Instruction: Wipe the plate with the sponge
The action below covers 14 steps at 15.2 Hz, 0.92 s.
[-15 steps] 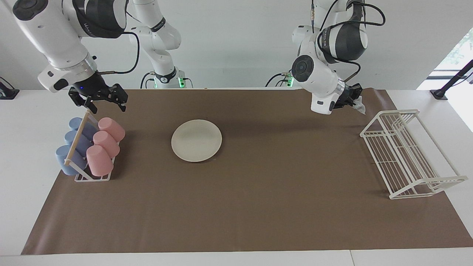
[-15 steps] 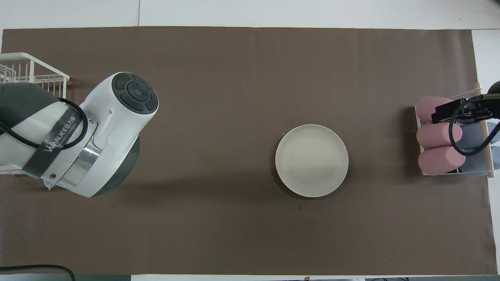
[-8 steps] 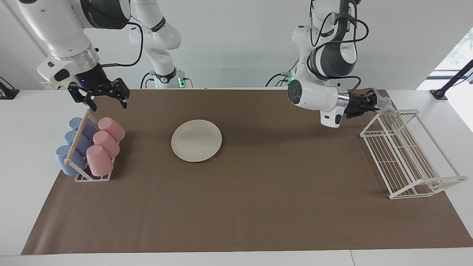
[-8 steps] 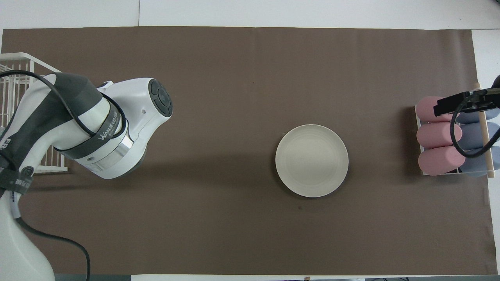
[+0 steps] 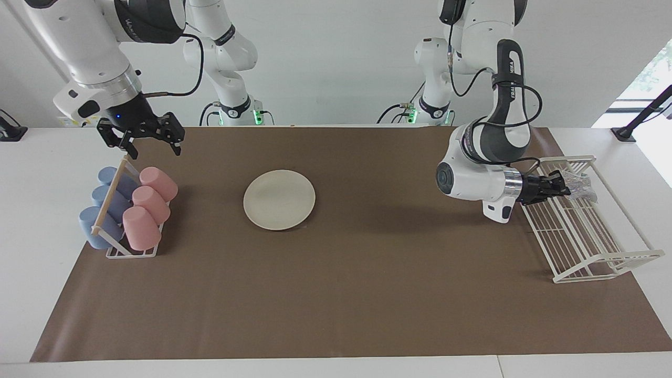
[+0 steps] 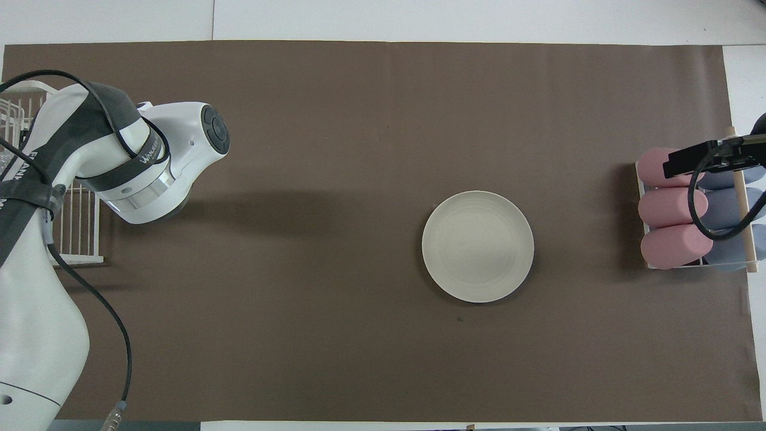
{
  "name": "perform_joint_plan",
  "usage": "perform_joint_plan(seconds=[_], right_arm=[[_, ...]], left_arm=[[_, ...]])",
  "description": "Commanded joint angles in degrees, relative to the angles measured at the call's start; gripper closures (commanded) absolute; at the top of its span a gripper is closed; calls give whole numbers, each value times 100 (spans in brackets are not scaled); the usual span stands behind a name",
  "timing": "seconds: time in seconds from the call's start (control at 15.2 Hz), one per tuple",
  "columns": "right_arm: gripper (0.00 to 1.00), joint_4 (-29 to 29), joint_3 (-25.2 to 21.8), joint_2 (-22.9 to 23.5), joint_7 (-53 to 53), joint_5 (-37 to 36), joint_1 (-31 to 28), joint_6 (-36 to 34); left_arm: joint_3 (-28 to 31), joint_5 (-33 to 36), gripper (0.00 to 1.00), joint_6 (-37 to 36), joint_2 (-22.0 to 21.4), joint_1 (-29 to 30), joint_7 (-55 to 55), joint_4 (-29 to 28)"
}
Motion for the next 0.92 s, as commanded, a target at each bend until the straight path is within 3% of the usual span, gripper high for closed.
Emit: perform_joint_plan(seconds=[0.0, 0.46, 0.86], right_arm=[[0, 25, 18, 7, 43, -86, -14, -90], [0, -98, 18, -81, 70, -85, 179, -802], [0, -230, 18, -151, 88, -85, 126, -794]], left_arm=[[-22, -251, 100, 363, 100, 117, -369, 148], [-31, -516, 100, 662, 100, 240, -659, 42], [-22, -683, 99, 742, 100, 240, -660, 77]])
